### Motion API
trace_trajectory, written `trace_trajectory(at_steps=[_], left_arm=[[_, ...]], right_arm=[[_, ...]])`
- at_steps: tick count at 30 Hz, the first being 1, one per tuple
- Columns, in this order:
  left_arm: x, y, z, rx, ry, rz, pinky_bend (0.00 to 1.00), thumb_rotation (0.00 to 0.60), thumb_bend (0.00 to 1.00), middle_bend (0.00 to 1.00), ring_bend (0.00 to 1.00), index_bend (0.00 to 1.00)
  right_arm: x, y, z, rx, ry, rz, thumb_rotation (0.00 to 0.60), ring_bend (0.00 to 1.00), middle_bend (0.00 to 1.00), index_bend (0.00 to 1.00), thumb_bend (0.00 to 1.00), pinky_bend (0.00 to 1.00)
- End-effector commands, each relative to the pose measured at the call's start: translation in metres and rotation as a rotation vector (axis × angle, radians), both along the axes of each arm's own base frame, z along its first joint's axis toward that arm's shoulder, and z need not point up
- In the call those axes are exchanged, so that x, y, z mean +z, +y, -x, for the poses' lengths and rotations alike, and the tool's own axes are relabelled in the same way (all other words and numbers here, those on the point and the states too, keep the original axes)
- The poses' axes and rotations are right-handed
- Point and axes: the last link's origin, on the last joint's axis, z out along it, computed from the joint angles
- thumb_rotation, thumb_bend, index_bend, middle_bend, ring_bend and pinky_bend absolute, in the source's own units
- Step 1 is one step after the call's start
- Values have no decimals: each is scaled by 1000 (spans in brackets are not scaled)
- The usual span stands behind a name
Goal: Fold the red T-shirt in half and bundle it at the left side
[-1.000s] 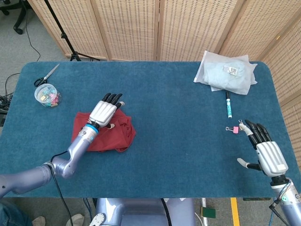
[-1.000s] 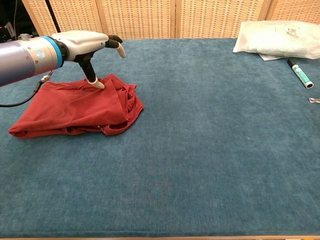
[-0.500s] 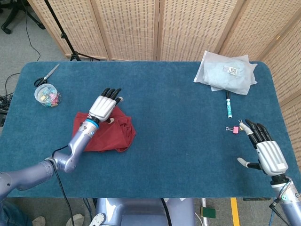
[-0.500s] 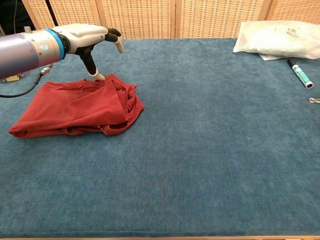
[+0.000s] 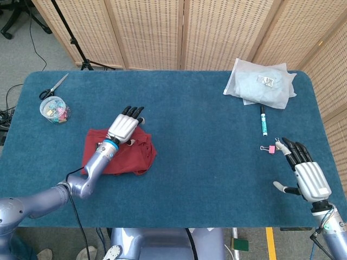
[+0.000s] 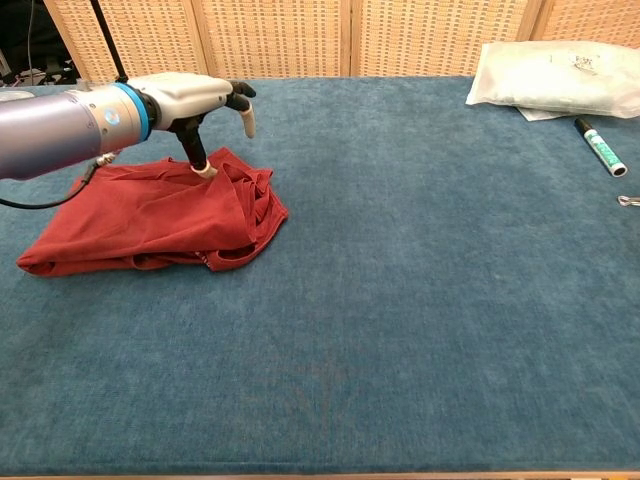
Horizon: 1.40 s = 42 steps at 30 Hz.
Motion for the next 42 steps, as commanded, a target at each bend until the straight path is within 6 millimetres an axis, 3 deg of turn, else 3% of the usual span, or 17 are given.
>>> trace_trajectory(at_steps=[1, 15, 27, 33, 42], left_arm=[[-8, -2, -2, -3, 1, 11, 0, 600, 198, 0, 0, 364], [-21, -2, -3, 15, -3, 27, 0, 600, 308, 0, 0, 427], [-27, -2, -2, 27, 6, 42, 0, 600, 324, 0, 0, 452], [-31, -4, -2, 25, 7, 47, 0, 600, 355, 0, 0, 556], [-32, -5, -3, 20, -7, 38, 0, 600, 388, 0, 0, 621]], right_arm=[[0, 0, 0, -1, -1, 0, 600, 0, 0, 0, 0, 0], [1, 0, 1, -2, -5, 0, 600, 0, 0, 0, 0, 0], [1, 0, 1, -3, -5, 1, 600, 0, 0, 0, 0, 0], [2, 0, 1, -3, -7, 3, 600, 0, 0, 0, 0, 0], [3, 0, 1, -1, -10, 4, 600, 0, 0, 0, 0, 0]])
